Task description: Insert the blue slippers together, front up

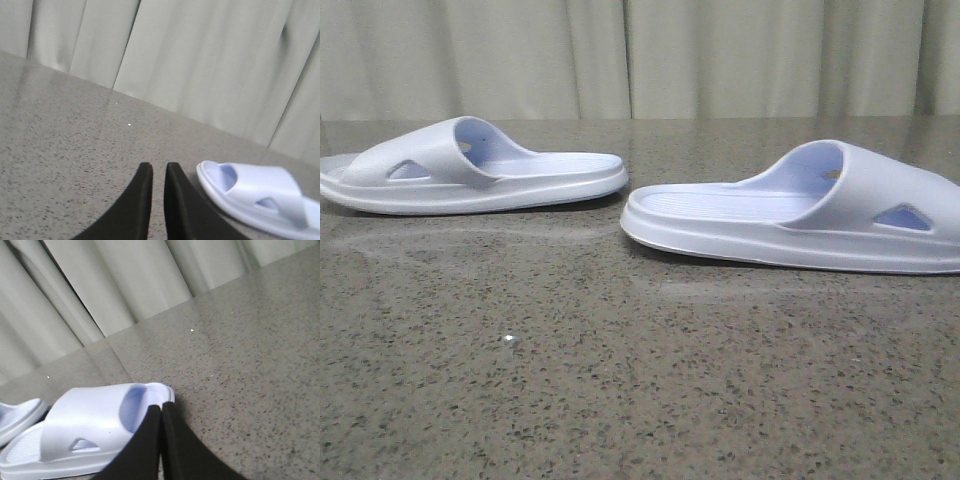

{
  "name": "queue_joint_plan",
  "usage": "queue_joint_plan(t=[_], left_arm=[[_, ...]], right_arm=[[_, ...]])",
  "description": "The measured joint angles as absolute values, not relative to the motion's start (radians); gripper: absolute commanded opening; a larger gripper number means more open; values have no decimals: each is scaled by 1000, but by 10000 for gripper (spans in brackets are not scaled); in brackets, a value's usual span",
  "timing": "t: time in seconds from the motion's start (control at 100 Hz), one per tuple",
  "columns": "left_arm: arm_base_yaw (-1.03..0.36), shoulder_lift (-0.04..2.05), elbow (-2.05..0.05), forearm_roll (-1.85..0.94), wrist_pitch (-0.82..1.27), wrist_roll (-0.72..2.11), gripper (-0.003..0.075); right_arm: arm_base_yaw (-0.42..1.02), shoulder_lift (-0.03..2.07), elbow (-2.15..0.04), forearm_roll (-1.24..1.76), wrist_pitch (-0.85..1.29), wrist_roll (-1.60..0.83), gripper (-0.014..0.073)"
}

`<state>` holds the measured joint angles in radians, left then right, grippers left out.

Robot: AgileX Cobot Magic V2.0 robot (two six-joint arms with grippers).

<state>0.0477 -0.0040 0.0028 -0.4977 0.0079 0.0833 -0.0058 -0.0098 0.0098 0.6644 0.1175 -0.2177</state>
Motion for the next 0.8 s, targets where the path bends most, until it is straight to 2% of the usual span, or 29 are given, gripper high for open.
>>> queue_joint_plan(t=[0.13, 0.23, 0.33, 0.63, 0.8], left_arm=[[48, -4, 1, -690, -8, 83, 15], [48, -4, -15, -697, 46, 83, 15], [48, 29, -75, -662, 108, 83, 15], [48, 430, -413, -351, 385, 83, 16], [48, 606, -508, -322, 498, 88, 20]], right_arm=[[-6, -10, -1, 700, 124, -217, -78], [-6, 36, -56, 680, 159, -217, -77], [-6, 180, -140, 629, 219, -217, -77], [-6, 760, -460, 517, 459, -215, -78], [-6, 906, -572, 502, 537, -229, -72]])
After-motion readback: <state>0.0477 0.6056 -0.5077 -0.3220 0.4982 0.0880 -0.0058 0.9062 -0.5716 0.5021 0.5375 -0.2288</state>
